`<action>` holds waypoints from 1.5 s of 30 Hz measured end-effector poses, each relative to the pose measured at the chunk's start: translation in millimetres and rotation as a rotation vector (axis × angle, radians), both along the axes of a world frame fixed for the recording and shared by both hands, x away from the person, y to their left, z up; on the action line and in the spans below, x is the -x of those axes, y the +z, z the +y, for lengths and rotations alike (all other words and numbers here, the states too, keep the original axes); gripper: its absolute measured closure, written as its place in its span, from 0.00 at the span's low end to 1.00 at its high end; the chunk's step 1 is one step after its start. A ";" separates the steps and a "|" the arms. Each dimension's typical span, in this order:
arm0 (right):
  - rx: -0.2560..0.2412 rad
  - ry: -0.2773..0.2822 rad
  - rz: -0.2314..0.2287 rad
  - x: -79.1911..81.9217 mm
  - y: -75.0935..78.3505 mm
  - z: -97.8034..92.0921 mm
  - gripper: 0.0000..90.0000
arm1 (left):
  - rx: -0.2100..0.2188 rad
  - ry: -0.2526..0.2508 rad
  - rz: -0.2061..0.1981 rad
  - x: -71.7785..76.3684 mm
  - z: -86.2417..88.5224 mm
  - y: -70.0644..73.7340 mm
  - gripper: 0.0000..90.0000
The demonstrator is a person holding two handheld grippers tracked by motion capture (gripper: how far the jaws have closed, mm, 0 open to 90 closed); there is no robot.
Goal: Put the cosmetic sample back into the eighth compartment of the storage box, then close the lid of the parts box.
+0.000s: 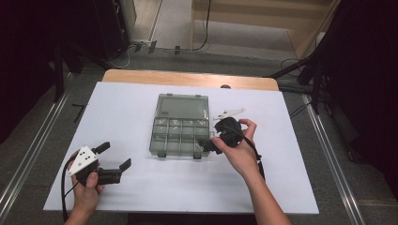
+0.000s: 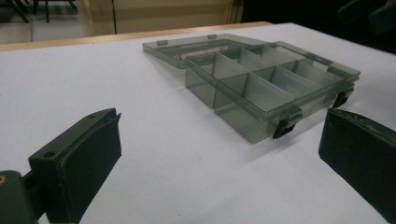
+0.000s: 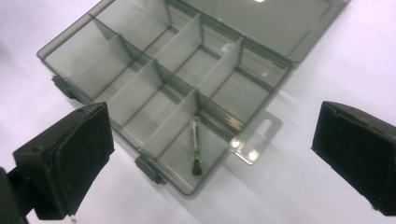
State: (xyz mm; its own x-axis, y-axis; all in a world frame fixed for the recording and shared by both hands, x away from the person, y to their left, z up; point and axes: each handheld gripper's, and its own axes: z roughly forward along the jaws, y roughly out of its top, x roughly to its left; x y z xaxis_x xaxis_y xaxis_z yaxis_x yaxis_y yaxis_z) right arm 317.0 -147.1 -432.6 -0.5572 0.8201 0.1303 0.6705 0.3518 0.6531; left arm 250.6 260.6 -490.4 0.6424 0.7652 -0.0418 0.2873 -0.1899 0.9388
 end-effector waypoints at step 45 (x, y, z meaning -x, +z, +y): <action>-0.196 -0.102 0.063 -64.5 -25.2 -24.1 0.02 | 0.079 -0.072 0.144 -125.0 -73.6 15.9 0.00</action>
